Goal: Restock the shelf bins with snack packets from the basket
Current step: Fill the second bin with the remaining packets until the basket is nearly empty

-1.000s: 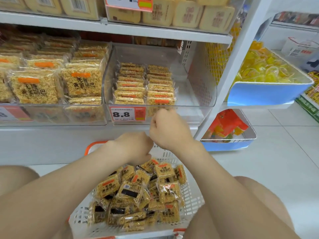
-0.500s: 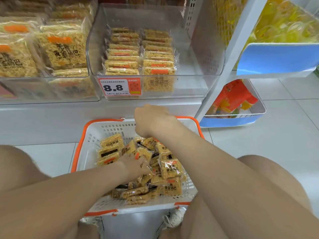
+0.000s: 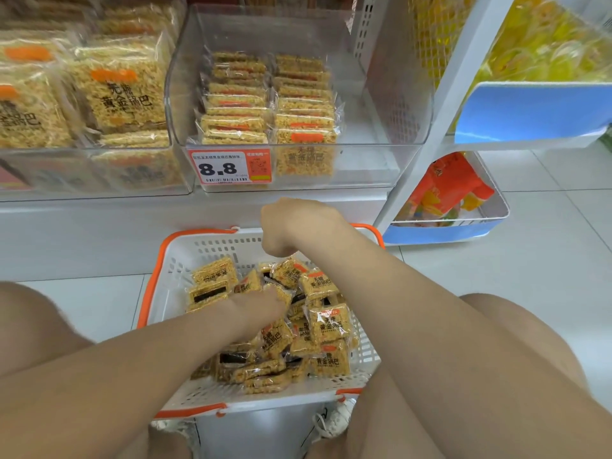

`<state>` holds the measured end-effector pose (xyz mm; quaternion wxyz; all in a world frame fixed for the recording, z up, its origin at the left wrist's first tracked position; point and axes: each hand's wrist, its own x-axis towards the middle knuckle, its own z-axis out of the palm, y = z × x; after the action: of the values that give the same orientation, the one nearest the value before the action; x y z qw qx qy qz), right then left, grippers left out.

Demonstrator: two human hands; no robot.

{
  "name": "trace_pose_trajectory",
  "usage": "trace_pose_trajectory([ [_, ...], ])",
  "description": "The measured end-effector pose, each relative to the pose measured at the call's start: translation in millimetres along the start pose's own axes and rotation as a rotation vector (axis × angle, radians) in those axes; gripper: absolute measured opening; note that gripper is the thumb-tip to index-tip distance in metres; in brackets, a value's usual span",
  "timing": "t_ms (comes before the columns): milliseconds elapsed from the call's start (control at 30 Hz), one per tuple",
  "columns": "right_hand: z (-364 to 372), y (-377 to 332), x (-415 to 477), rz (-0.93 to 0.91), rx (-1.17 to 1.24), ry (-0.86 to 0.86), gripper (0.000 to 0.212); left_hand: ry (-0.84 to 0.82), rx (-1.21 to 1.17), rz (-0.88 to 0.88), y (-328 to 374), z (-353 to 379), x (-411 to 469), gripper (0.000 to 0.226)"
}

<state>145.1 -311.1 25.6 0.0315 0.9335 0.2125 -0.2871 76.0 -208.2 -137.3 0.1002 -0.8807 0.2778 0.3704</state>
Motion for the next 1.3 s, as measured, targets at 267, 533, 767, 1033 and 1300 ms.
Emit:
trace_pose_trajectory([
  [267, -13, 18, -5, 0.023, 0.052, 0.052, 0.024, 0.087, -0.506, -0.004, -21, -74, -39, 0.041],
  [533, -33, 41, -37, -0.017, 0.151, -0.052, 0.034, 0.454, -0.792, 0.014, -26, -135, -99, 0.037],
  [767, -43, 57, -67, -0.080, 0.830, 0.267, 0.016, 0.915, -1.044, -0.082, -31, -167, -129, 0.028],
  [1033, -49, 70, -59, -0.105, 1.070, 0.805, 0.016, 1.269, -1.561, -0.009, -30, -185, -119, 0.033],
  [1300, -52, 84, -52, -0.236, 0.986, 0.879, 0.017, 1.299, -1.485, 0.024, -41, -197, -123, 0.020],
])
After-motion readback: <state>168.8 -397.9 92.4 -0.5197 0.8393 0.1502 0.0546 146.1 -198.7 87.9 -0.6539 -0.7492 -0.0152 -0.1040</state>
